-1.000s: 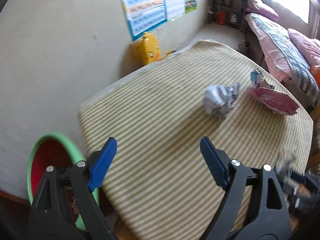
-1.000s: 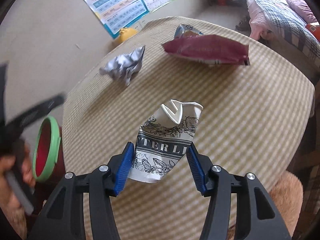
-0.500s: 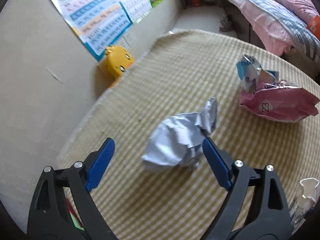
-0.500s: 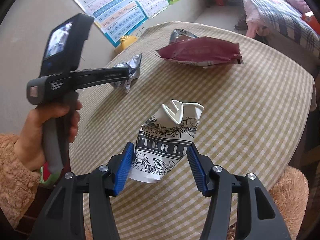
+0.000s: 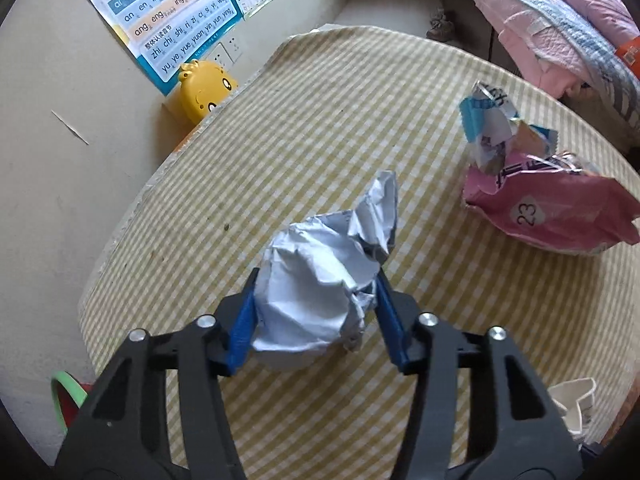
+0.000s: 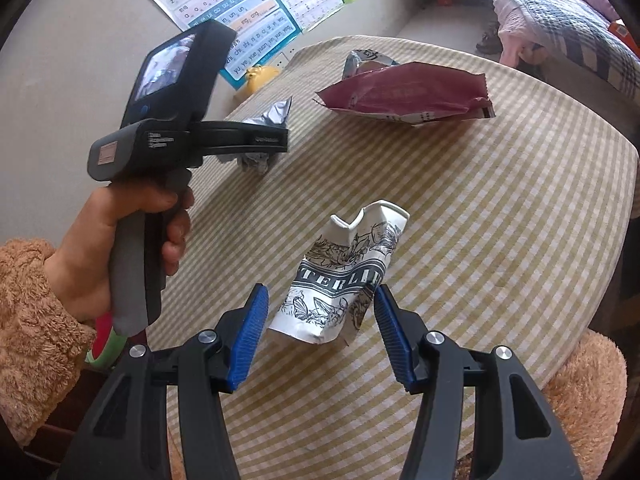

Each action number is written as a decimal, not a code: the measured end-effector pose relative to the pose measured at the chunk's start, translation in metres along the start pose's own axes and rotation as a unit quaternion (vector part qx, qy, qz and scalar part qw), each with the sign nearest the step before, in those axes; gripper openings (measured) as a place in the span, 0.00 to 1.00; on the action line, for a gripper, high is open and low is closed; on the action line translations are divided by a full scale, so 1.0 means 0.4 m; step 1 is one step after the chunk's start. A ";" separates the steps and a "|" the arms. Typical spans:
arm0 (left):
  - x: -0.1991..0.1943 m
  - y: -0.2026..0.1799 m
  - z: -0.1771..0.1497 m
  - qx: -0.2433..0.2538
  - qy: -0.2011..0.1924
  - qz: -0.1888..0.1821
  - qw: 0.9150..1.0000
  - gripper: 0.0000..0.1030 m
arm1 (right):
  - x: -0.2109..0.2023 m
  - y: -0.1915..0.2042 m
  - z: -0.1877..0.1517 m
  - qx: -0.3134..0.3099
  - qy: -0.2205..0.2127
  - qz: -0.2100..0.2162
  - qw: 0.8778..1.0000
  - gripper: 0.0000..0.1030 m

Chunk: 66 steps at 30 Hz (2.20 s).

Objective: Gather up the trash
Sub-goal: 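Grasp the silver foil ball with the left tool while the right tool reaches the white paper cup, then grasp the white printed paper cup with the right tool while the left tool holds the foil ball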

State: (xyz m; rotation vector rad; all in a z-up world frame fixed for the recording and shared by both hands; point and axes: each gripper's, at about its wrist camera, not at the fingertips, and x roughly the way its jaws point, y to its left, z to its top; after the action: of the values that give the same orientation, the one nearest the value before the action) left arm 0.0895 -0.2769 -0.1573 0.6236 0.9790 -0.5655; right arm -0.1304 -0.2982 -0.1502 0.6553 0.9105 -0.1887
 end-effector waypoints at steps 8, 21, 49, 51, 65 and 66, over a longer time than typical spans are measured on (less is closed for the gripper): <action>-0.028 0.026 -0.032 -0.021 -0.007 -0.009 1.000 0.45 | 0.010 -0.009 0.002 0.007 0.005 0.002 1.000 0.52; -0.165 0.084 -0.128 -0.034 -0.053 0.007 0.998 0.45 | 0.036 -0.016 0.007 0.003 0.012 -0.001 1.000 0.52; -0.286 0.248 -0.324 -0.130 -0.062 0.000 0.990 0.46 | 0.060 0.055 -0.002 -0.036 0.020 -0.049 0.998 0.46; -0.291 0.257 -0.328 -0.135 -0.066 -0.002 0.989 0.46 | 0.061 0.051 -0.004 -0.032 0.024 -0.048 0.998 0.53; -0.289 0.320 -0.370 -0.172 -0.074 -0.012 0.982 0.46 | 0.077 0.016 0.005 0.007 0.046 -0.072 0.996 0.44; -0.289 0.327 -0.373 -0.175 -0.074 -0.011 0.982 0.46 | 0.069 0.019 0.007 0.005 0.042 -0.071 0.997 0.44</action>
State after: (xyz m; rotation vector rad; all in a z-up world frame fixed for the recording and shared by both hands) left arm 0.0419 -0.0631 -0.0880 0.2542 0.9180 -0.4385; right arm -0.1083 -0.2905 -0.1673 0.6113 1.0386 -0.2942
